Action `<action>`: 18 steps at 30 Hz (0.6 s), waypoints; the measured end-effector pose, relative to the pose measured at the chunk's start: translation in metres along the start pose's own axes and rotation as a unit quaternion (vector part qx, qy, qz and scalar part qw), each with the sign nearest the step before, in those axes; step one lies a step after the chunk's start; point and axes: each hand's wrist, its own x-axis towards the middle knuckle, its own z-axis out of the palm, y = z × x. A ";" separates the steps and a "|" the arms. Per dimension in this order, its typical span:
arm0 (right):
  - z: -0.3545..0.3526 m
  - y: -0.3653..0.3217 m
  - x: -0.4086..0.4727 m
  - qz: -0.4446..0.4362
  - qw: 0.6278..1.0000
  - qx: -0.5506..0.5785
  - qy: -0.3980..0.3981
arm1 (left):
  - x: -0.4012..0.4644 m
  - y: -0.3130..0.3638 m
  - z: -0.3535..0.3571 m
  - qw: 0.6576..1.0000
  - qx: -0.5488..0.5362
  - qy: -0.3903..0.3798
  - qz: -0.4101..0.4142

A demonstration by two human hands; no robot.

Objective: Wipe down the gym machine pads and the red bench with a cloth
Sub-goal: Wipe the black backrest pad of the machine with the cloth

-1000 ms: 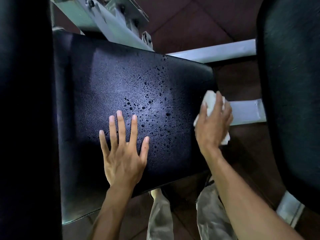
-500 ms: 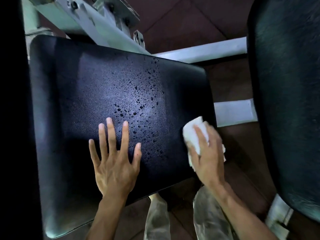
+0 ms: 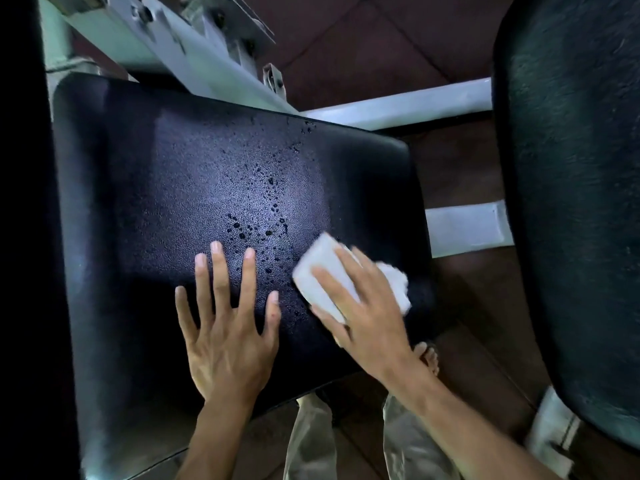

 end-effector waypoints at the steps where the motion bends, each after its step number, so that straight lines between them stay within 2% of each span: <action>1: -0.005 0.009 -0.029 0.009 1.000 -0.010 -0.009 | 0.000 0.000 0.000 1.000 -0.001 -0.001 -0.002; 3: -0.015 0.031 -0.057 0.064 0.997 -0.044 -0.016 | 0.000 0.000 0.000 1.000 -0.003 -0.005 -0.002; 5: -0.016 0.053 -0.037 0.151 0.987 -0.041 0.026 | 0.000 0.000 0.001 1.000 -0.006 -0.003 -0.003; 8: -0.010 0.073 0.061 0.289 0.947 0.012 0.139 | 0.000 0.000 0.002 1.000 -0.003 0.002 0.000; 10: -0.004 0.074 0.139 0.327 0.928 0.025 0.175 | -0.001 0.000 0.003 1.000 0.004 0.003 -0.001; 12: 0.007 0.048 0.189 0.276 0.949 0.014 0.153 | -0.001 0.000 0.003 1.000 0.010 0.006 -0.001; 14: 0.015 0.014 0.193 0.155 0.980 -0.003 0.126 | -0.001 0.000 0.002 1.000 0.007 0.008 0.000; 16: 0.015 -0.007 0.156 0.043 0.996 0.007 0.076 | -0.002 0.000 0.002 1.000 0.001 0.013 0.000; 18: 0.007 -0.007 0.092 -0.021 0.999 0.026 0.024 | -0.002 0.000 0.001 1.000 0.005 0.012 0.000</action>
